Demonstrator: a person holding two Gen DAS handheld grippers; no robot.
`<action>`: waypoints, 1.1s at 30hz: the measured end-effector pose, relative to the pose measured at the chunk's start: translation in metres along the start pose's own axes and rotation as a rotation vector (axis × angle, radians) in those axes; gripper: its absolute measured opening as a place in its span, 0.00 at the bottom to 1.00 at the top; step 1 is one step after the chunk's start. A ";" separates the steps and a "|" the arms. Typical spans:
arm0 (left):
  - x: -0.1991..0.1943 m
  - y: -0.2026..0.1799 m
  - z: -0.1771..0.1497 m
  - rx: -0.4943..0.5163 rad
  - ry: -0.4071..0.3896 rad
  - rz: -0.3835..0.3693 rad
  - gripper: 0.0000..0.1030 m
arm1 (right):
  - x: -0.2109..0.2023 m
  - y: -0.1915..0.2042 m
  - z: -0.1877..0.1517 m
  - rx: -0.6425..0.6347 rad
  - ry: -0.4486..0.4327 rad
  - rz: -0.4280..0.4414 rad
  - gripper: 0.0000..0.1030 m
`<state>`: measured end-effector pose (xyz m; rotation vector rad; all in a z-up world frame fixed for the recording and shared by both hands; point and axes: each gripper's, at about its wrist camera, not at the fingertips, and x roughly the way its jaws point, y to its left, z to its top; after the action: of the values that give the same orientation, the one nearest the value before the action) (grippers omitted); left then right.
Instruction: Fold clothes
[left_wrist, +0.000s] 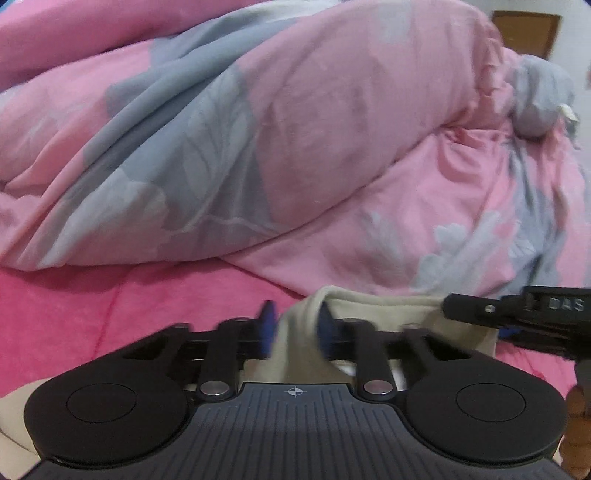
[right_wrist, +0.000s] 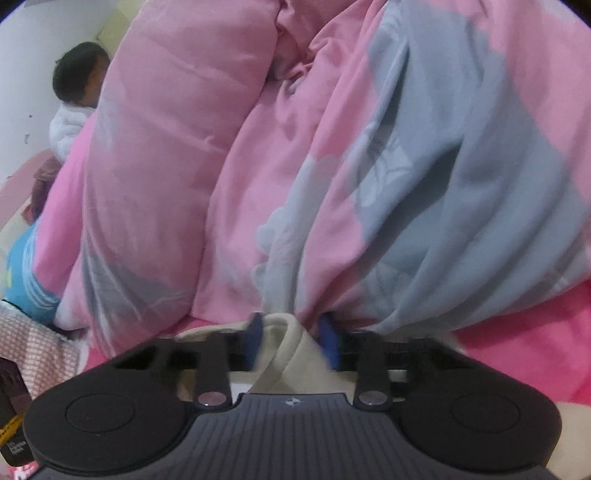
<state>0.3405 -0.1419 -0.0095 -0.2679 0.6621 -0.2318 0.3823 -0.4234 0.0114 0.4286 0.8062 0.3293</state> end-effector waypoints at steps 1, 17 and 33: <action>-0.005 -0.002 -0.001 0.020 -0.014 -0.006 0.12 | -0.003 0.001 -0.002 -0.010 -0.002 0.011 0.20; -0.130 0.018 -0.070 0.325 0.221 -0.166 0.35 | -0.109 0.021 -0.141 -0.501 0.093 -0.033 0.22; -0.114 0.007 -0.083 0.345 -0.138 -0.007 0.51 | -0.106 -0.038 -0.099 0.071 0.027 0.048 0.40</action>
<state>0.2020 -0.1159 -0.0088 0.0449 0.4750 -0.3270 0.2440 -0.4791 -0.0023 0.5112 0.8364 0.3520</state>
